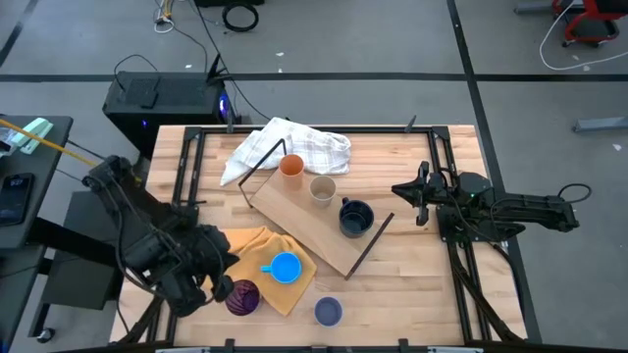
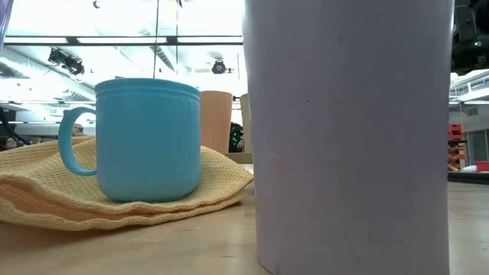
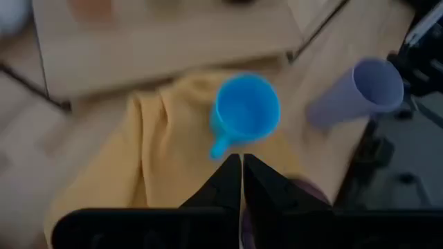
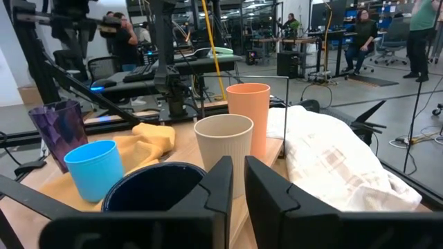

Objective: Stack small to large cups/mugs on shelf
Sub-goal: Put the blue mug on the shelf

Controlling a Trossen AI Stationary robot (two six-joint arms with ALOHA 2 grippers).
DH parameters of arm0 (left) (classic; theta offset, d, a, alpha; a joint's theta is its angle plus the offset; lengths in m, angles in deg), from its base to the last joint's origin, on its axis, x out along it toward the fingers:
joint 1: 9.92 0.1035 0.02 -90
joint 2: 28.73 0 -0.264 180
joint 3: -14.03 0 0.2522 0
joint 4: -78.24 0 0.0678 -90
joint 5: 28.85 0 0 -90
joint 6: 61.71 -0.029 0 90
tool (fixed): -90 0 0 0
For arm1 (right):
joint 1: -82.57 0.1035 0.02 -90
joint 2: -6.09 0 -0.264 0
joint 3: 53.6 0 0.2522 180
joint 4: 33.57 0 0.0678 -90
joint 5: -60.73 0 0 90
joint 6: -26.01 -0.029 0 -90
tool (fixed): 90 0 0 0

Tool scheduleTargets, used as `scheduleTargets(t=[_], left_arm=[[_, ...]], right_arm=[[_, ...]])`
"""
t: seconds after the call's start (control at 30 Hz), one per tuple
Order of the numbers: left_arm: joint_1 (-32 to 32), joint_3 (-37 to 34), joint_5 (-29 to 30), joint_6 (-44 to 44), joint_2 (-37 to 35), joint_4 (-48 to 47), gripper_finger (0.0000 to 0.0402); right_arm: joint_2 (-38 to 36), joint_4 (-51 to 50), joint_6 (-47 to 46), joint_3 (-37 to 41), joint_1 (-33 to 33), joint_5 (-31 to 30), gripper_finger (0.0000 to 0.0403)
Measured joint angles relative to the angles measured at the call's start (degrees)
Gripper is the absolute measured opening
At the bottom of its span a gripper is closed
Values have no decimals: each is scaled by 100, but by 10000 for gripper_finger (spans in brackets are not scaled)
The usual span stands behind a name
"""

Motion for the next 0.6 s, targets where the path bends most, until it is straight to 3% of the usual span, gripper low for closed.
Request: scheduleTargets(t=[0.13,0.43,0.6], left_arm=[[-1,2,-540,255,-4,118,50],[279,4,-1480,400,114,116,168],[526,4,-1893,179,146,122,213]], right_arm=[[0,0,0,0,0,0,45],[0,0,0,0,0,0,45],[0,0,-2,0,0,0,45]])
